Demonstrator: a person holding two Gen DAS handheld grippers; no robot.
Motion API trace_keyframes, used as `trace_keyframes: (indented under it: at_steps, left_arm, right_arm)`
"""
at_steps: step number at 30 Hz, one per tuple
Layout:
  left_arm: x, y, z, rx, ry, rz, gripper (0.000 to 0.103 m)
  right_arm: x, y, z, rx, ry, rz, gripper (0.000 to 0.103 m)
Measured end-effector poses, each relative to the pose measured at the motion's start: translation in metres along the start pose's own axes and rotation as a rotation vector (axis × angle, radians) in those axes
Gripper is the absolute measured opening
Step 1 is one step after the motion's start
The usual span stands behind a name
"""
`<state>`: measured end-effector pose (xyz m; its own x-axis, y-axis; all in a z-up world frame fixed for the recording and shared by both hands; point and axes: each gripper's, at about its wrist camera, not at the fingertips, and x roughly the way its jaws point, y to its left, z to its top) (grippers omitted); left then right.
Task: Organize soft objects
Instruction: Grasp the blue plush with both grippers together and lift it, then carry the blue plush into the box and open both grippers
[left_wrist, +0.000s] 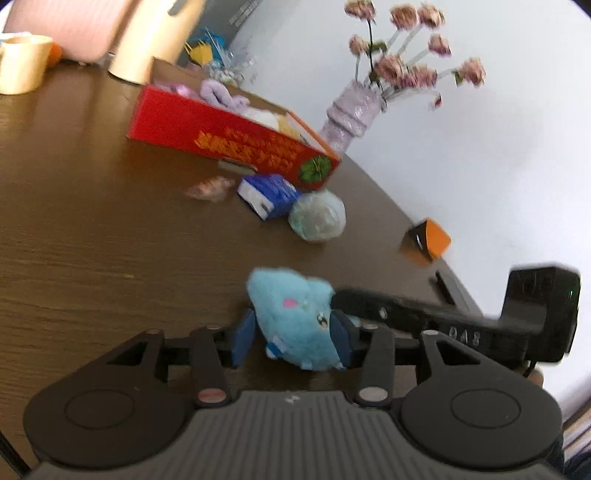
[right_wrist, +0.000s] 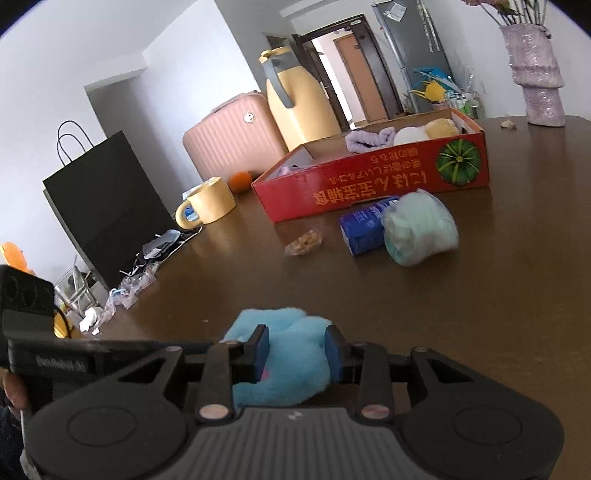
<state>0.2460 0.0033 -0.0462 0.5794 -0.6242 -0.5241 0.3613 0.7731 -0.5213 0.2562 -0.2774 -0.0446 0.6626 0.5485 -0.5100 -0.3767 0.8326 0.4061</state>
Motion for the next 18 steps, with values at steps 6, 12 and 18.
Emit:
trace_keyframes:
  at_steps: [6, 12, 18]
  left_arm:
    - [-0.006, 0.001, 0.003, -0.033, -0.026, -0.021, 0.049]
    - [0.011, 0.007, -0.001, -0.085, 0.009, -0.027, 0.033]
    - [0.014, 0.015, -0.001, -0.124, 0.006, -0.051, 0.031]
  right_arm:
    - [-0.006, -0.004, -0.005, 0.052, -0.003, 0.009, 0.04]
    - [0.006, -0.013, -0.011, 0.137, 0.032, 0.075, 0.036]
    - [0.007, -0.014, -0.01, 0.141, 0.018, 0.086, 0.033]
